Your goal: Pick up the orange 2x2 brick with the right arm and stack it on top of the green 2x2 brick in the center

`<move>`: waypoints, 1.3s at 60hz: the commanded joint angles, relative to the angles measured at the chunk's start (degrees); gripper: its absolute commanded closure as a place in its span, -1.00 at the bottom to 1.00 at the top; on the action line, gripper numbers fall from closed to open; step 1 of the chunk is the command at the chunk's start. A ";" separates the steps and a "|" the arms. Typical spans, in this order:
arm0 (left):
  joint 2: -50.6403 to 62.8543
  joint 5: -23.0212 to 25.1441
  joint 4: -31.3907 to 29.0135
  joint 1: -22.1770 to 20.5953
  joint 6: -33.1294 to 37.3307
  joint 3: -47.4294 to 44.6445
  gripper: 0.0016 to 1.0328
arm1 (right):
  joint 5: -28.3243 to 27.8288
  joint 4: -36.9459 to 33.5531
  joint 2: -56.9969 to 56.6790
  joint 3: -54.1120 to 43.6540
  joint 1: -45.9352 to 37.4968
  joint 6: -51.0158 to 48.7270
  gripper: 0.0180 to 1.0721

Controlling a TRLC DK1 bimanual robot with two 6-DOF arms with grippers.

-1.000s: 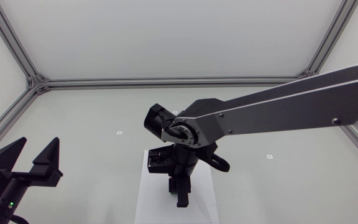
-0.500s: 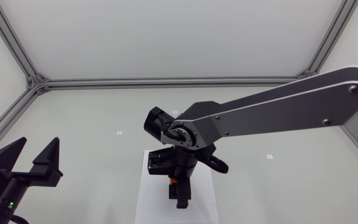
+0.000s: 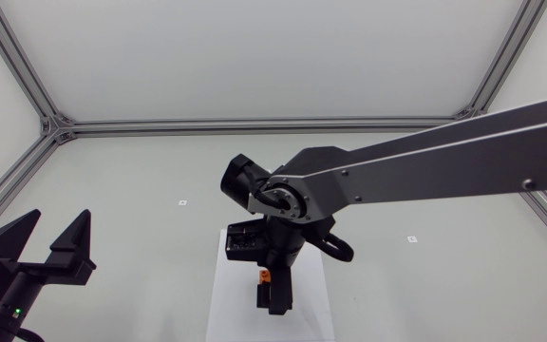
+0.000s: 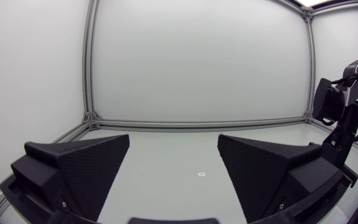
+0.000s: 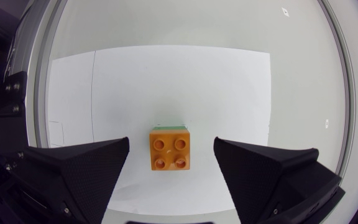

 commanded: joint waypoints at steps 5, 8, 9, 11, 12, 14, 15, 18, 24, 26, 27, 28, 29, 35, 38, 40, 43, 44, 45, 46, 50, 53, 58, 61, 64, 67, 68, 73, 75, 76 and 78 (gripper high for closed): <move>-0.32 0.16 -0.65 0.05 0.33 -2.35 -0.92 | 0.09 -3.35 -4.96 -0.22 -1.52 1.02 -0.91; -0.32 0.16 -0.65 0.05 0.33 -2.35 -0.92 | 0.09 -3.96 -6.90 -0.48 -1.79 1.37 -0.91; -0.32 0.16 -0.65 0.05 0.33 -2.35 -0.92 | 0.09 -4.23 -7.69 -0.66 -1.96 1.46 -0.91; -0.32 0.16 -0.65 0.05 0.33 -2.35 -0.92 | 0.00 -4.75 -9.09 -1.10 -2.14 1.64 -0.91; -0.32 0.16 -0.65 0.05 0.33 -2.35 -0.92 | 0.09 -4.93 -10.24 -1.54 -2.32 1.81 -0.91; -0.32 0.16 -0.65 0.05 0.33 -2.35 -0.92 | 0.00 -5.28 -11.73 -1.97 -2.40 2.16 -0.91; -0.32 0.16 -0.65 0.05 0.33 -2.35 -0.92 | 0.00 -5.46 -12.61 -2.33 -2.58 2.25 -0.91; -0.32 0.16 -0.65 0.05 0.33 -2.35 -0.92 | 0.00 -5.81 -15.69 -3.38 -3.19 2.87 -0.91; -0.32 0.16 -0.65 0.05 0.33 -2.35 -0.92 | 0.00 -4.93 -23.07 -6.19 -5.66 4.89 -0.91; -0.32 0.16 -0.65 0.05 0.33 -2.35 -0.92 | 0.09 -3.70 -25.18 -7.16 -7.15 5.85 -0.91; -0.32 0.16 -0.65 0.05 0.33 -2.35 -0.92 | 0.09 -3.26 -26.06 -7.69 -8.12 6.21 -0.91; -0.32 0.16 -0.65 0.05 0.33 -2.35 -0.92 | 0.09 -2.82 -27.38 -8.30 -9.52 6.56 -0.91; -0.32 0.16 -0.65 0.05 0.33 -2.35 -0.92 | 0.09 -2.56 -28.25 -8.74 -10.40 6.73 -0.91; -0.32 0.16 -0.65 0.05 0.33 -2.35 -0.92 | 0.09 1.93 -35.11 -12.96 -17.61 7.88 -0.91; -0.32 0.16 -0.65 0.05 0.33 -2.35 -0.92 | 0.18 5.00 -37.83 -14.98 -22.79 9.11 -0.91; -0.32 0.16 -0.65 0.05 0.33 -2.35 -0.92 | 0.18 6.32 -39.24 -16.12 -25.96 9.19 -0.91; -0.32 0.16 -0.65 0.05 0.33 -2.35 -0.92 | 0.27 8.25 -41.44 -17.88 -30.18 9.98 -0.91; -0.32 0.16 -0.65 0.05 0.33 -2.35 -0.92 | 0.27 9.31 -42.23 -18.67 -31.76 10.16 -0.91; -0.32 0.16 -0.65 0.05 0.33 -2.35 -0.92 | 0.35 10.28 -43.20 -19.64 -33.43 10.16 -0.91; -0.32 0.16 -0.65 0.05 0.33 -2.35 -0.92 | 0.44 11.07 -43.90 -20.43 -34.48 10.16 -0.91; -0.32 0.16 -0.65 0.05 0.33 -2.35 -0.92 | 0.71 15.20 -48.38 -24.65 -39.14 9.81 -0.91; -0.32 0.16 -0.65 0.05 0.33 -2.35 -0.92 | 1.76 19.59 -52.16 -28.17 -42.22 9.55 -0.91; -0.32 0.16 -0.65 0.05 0.33 -2.35 -0.92 | 2.55 23.81 -56.73 -32.30 -46.88 9.63 -0.91; -0.32 0.16 -0.65 0.05 0.33 -2.35 -0.92 | 2.55 26.27 -59.10 -34.76 -49.60 9.72 -0.91; -0.32 0.16 -0.65 0.05 0.33 -2.35 -0.92 | 2.55 28.56 -62.18 -37.66 -52.33 9.90 -0.91; -0.32 0.16 -0.65 0.05 0.33 -2.35 -0.92 | 2.64 30.58 -64.99 -40.12 -53.73 9.90 -0.91; -0.32 0.16 -0.65 0.05 0.33 -2.35 -0.92 | 3.17 32.25 -67.45 -42.23 -54.61 9.90 -0.91; -0.32 0.16 -0.65 0.05 0.33 -2.35 -0.92 | 4.31 34.27 -75.54 -47.24 -56.02 11.22 -0.91; -0.32 0.16 -0.65 0.05 0.33 -2.35 -0.92 | 4.31 34.46 -78.50 -48.78 -56.09 11.98 -0.91; -0.32 0.16 -0.65 0.05 0.33 -2.35 -0.92 | 4.34 34.58 -79.02 -49.15 -55.98 12.45 -0.91; -0.32 0.16 -0.65 0.05 0.33 -2.35 -0.92 | 4.39 34.79 -79.94 -49.82 -55.79 13.30 -0.91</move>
